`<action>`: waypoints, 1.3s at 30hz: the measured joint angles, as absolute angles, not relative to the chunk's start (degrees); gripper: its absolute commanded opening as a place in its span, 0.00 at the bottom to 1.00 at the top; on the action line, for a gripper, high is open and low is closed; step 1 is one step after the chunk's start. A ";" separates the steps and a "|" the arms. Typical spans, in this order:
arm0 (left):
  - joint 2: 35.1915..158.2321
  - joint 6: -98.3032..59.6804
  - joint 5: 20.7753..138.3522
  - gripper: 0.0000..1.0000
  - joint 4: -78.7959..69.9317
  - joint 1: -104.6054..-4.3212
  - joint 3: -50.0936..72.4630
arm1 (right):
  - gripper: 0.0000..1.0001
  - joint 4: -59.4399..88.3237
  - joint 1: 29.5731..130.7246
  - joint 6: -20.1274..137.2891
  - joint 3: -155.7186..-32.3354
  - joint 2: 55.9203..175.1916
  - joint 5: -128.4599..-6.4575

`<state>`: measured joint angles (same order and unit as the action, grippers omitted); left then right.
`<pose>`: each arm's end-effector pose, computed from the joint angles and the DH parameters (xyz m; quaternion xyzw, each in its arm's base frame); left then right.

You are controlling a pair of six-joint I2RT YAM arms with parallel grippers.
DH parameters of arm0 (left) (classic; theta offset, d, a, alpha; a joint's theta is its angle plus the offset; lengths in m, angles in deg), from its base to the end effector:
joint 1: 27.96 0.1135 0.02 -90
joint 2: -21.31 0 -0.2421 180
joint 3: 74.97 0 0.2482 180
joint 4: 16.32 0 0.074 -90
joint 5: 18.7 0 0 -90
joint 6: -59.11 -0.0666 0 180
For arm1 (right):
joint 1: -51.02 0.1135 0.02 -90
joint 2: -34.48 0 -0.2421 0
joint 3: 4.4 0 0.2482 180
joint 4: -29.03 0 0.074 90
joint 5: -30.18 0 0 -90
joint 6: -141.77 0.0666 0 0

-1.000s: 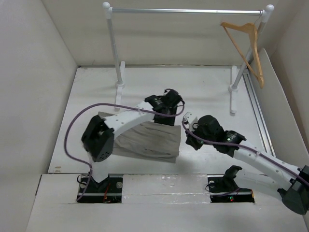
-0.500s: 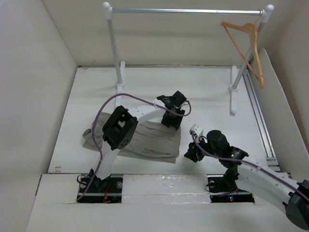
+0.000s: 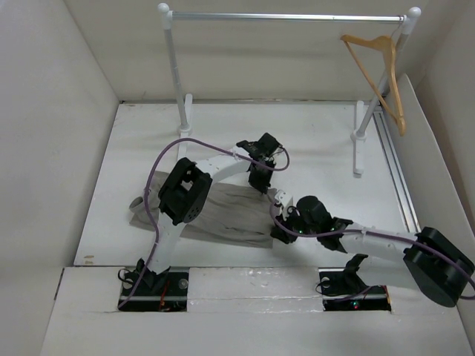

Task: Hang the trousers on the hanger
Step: Fold the trousers

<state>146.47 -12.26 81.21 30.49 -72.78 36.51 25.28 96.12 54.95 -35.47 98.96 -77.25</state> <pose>0.3248 -0.3390 0.1312 0.2397 0.9334 -0.2045 0.1719 0.1500 0.1788 0.1122 -0.3796 0.8025 0.3037 0.3459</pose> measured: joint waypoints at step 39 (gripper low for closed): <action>149.94 -11.54 83.84 0.00 28.33 -66.09 41.30 | 0.07 2.76 103.31 59.51 -41.66 96.41 -69.51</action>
